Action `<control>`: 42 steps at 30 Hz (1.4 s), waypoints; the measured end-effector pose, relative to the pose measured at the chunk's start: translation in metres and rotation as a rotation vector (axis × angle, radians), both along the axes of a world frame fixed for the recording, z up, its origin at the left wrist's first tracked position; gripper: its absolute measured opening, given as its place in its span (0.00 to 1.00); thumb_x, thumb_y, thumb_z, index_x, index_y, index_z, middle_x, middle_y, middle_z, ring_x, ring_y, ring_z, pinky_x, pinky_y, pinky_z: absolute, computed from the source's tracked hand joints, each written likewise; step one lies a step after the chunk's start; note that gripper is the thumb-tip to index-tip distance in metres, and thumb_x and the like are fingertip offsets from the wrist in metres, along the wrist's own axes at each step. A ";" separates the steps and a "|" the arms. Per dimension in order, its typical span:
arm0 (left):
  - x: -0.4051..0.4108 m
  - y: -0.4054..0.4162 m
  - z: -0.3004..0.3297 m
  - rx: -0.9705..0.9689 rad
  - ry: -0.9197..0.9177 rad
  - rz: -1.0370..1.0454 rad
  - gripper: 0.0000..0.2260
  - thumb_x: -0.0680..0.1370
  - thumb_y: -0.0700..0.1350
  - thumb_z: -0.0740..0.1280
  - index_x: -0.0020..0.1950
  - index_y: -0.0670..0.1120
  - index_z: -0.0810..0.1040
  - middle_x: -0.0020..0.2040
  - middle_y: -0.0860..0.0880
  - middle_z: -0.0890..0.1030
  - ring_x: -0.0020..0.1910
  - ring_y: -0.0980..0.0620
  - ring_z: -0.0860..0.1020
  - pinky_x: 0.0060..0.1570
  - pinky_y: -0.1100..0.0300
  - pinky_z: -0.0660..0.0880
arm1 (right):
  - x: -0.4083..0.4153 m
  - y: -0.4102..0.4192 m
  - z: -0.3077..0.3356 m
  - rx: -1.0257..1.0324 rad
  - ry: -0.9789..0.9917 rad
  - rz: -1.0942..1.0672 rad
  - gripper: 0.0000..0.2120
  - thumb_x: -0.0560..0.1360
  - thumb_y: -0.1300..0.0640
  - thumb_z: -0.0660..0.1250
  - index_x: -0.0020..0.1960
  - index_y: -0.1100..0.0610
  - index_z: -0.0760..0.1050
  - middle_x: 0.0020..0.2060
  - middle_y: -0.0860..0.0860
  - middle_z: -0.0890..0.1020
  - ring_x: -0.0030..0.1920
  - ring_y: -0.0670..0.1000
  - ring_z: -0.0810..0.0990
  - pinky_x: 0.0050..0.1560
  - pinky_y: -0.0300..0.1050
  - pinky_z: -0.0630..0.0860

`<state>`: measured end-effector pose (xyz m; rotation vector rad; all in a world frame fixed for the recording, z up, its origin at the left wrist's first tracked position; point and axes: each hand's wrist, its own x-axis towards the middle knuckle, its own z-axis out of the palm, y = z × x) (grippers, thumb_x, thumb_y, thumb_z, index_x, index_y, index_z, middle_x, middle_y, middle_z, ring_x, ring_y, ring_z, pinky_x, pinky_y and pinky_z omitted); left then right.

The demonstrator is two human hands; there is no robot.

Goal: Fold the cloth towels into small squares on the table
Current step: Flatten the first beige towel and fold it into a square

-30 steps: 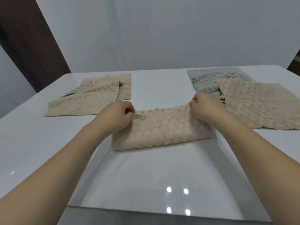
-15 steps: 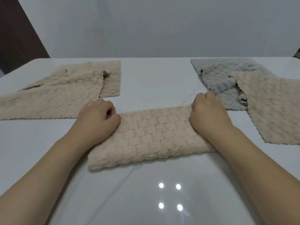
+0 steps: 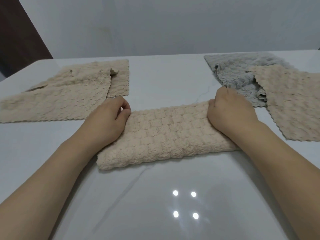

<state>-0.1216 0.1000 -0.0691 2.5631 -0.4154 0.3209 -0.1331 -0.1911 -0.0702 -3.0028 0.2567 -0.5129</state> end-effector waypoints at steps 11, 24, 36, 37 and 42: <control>-0.005 0.001 0.008 -0.193 0.215 -0.009 0.06 0.81 0.45 0.62 0.45 0.53 0.74 0.32 0.56 0.76 0.29 0.56 0.73 0.35 0.55 0.69 | 0.002 -0.001 -0.003 0.340 -0.123 0.143 0.05 0.80 0.60 0.57 0.53 0.61 0.67 0.53 0.61 0.71 0.50 0.61 0.72 0.48 0.50 0.66; -0.006 0.000 0.014 -0.237 0.234 0.075 0.03 0.79 0.44 0.66 0.45 0.49 0.75 0.32 0.52 0.74 0.25 0.60 0.69 0.31 0.59 0.67 | -0.001 -0.005 -0.002 0.342 -0.042 0.056 0.10 0.77 0.58 0.56 0.47 0.62 0.72 0.48 0.58 0.77 0.50 0.60 0.73 0.48 0.51 0.68; -0.006 0.004 0.014 -0.234 0.179 0.194 0.05 0.79 0.45 0.67 0.43 0.49 0.80 0.40 0.48 0.80 0.33 0.51 0.74 0.34 0.59 0.69 | -0.004 -0.013 0.003 0.530 -0.023 0.085 0.12 0.78 0.63 0.54 0.54 0.54 0.74 0.47 0.51 0.76 0.47 0.52 0.71 0.42 0.44 0.62; -0.006 0.004 0.014 -0.229 0.178 0.191 0.05 0.79 0.46 0.67 0.44 0.50 0.80 0.40 0.48 0.80 0.33 0.51 0.73 0.33 0.59 0.68 | -0.004 -0.013 0.004 0.545 -0.031 0.088 0.11 0.77 0.63 0.55 0.52 0.53 0.74 0.45 0.50 0.77 0.46 0.53 0.72 0.41 0.45 0.62; -0.006 0.005 0.014 -0.213 0.201 0.147 0.05 0.79 0.43 0.66 0.44 0.49 0.78 0.42 0.47 0.80 0.33 0.50 0.73 0.34 0.59 0.70 | -0.008 -0.013 0.007 0.605 -0.047 0.110 0.06 0.77 0.53 0.59 0.46 0.52 0.74 0.39 0.47 0.78 0.41 0.52 0.75 0.36 0.46 0.65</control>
